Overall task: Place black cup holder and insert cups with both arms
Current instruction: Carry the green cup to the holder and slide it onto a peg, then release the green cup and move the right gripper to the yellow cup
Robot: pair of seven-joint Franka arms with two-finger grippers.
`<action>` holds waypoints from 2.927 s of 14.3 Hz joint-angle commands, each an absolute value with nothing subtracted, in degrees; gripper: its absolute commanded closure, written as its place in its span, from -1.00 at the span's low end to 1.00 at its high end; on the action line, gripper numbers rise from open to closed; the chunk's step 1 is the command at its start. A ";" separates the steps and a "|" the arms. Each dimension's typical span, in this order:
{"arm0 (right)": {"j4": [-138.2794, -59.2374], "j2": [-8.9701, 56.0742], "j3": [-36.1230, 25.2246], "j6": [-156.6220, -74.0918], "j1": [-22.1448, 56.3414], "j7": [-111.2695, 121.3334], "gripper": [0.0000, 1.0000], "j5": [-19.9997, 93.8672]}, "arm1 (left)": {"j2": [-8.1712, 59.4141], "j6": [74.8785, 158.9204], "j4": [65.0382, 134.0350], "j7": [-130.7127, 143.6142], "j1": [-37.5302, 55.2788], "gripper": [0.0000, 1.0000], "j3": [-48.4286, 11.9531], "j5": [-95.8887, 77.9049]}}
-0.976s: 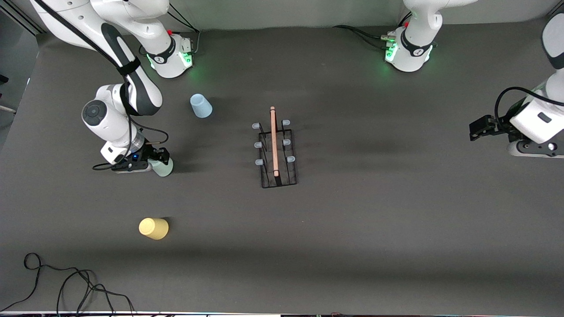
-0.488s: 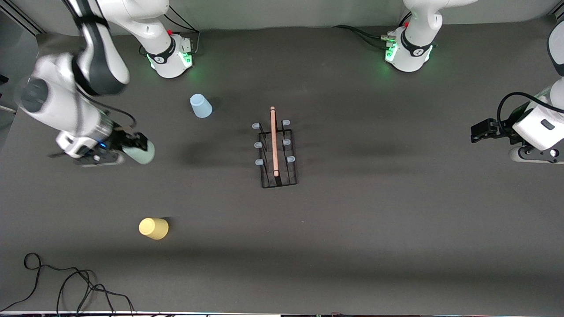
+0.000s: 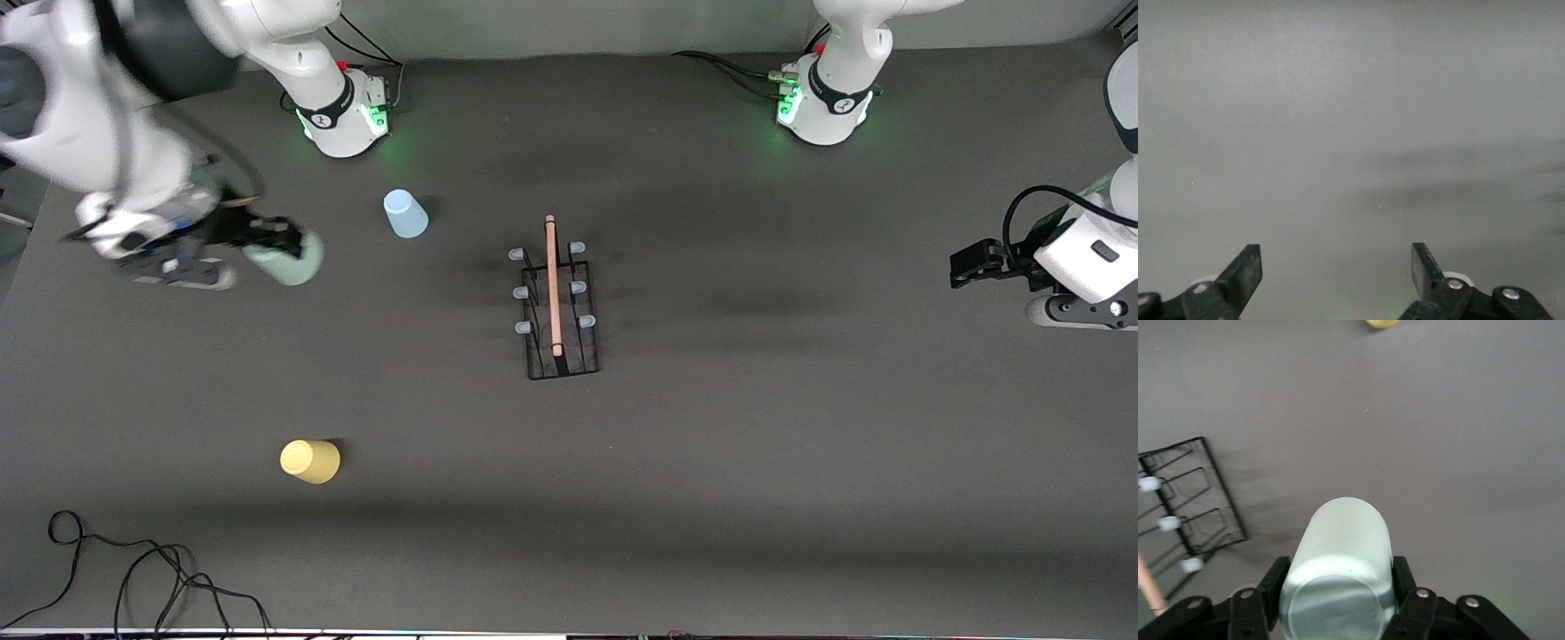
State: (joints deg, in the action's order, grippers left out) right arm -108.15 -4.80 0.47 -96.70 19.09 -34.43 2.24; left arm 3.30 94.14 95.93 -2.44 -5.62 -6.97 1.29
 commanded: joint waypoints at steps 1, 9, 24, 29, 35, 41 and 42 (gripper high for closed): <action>-105.56 -1.77 0.09 -98.07 28.97 -57.22 0.70 2.90 | 3.52 92.81 94.75 -3.16 -5.54 -1.00 -6.94 2.02; -105.98 6.77 -0.09 -110.89 43.24 -89.73 0.75 5.62 | 3.52 92.55 94.75 -3.34 -5.63 -1.00 -6.94 2.02; -119.45 12.05 -0.44 -133.34 44.83 -92.02 -1.00 5.62 | 3.60 92.55 94.75 -3.69 -5.63 -1.00 -6.86 1.93; -102.88 11.42 -3.86 -110.46 44.74 -89.57 -1.00 5.10 | 3.52 92.46 94.75 -3.69 -5.63 -1.00 -6.86 1.93; -87.63 12.83 -12.92 -94.57 37.65 -57.93 -1.00 5.45 | 3.52 92.46 94.75 -3.69 -5.63 -1.00 -6.86 1.93; -78.87 21.95 -13.01 -95.54 16.20 -10.35 -1.00 4.92 | 3.60 92.46 94.66 -3.78 -5.63 -1.00 -6.86 1.93; -75.97 24.41 -13.01 -95.62 13.91 -5.06 -1.00 4.92 | 3.52 92.46 94.75 -3.69 -5.63 -1.00 -6.86 1.93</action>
